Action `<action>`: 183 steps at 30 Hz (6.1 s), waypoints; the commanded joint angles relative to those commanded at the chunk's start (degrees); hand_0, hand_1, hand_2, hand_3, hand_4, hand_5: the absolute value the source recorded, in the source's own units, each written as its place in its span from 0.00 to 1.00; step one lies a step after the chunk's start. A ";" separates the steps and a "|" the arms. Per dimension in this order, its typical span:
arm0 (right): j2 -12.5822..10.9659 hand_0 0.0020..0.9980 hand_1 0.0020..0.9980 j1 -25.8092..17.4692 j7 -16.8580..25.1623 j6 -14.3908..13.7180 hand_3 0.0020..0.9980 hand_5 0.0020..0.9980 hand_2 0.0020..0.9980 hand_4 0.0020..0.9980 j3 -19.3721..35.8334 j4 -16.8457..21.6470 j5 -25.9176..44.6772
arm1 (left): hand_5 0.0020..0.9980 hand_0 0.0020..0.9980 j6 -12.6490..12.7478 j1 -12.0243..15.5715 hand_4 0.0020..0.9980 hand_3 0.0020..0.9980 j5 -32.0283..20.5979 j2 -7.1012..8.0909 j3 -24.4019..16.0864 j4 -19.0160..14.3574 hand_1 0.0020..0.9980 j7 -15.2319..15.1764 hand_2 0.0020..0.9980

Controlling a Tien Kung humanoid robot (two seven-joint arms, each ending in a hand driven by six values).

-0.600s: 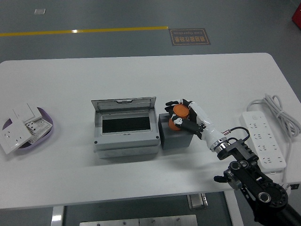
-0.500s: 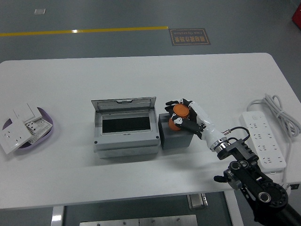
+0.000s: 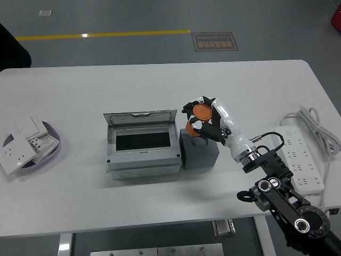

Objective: Pick up the cylinder from the cube,place it in the box,flap close box

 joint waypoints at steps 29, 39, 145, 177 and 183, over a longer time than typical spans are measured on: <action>4.13 0.11 0.25 12.21 -22.34 6.55 0.32 0.00 0.35 0.00 -14.37 1.14 -34.35 | 0.32 0.64 0.09 0.02 0.77 0.72 0.51 0.48 -0.18 0.00 0.67 0.03 0.68; 6.10 0.10 0.25 16.64 -24.82 8.49 0.32 0.00 0.35 0.00 -17.44 -2.91 -41.05 | 0.32 0.64 0.01 -0.15 0.77 0.72 0.73 0.61 -0.12 0.00 0.67 0.07 0.68; -10.44 0.64 0.65 23.99 -19.23 6.10 0.70 0.33 0.67 0.69 -27.89 5.51 -8.79 | 0.32 0.64 -0.53 -0.27 0.77 0.71 1.54 0.85 1.31 0.00 0.67 -0.41 0.68; -5.83 0.65 0.66 -0.96 -6.81 8.26 0.70 0.34 0.68 0.67 6.92 0.74 0.56 | 0.31 0.64 -0.64 1.23 0.77 0.71 2.07 0.72 0.63 0.00 0.67 0.25 0.68; -3.93 0.71 0.69 -3.37 -3.69 9.28 0.70 0.30 0.70 0.69 8.19 -0.22 8.40 | 0.31 0.64 -0.69 1.64 0.77 0.71 2.11 0.56 0.39 0.00 0.67 0.36 0.68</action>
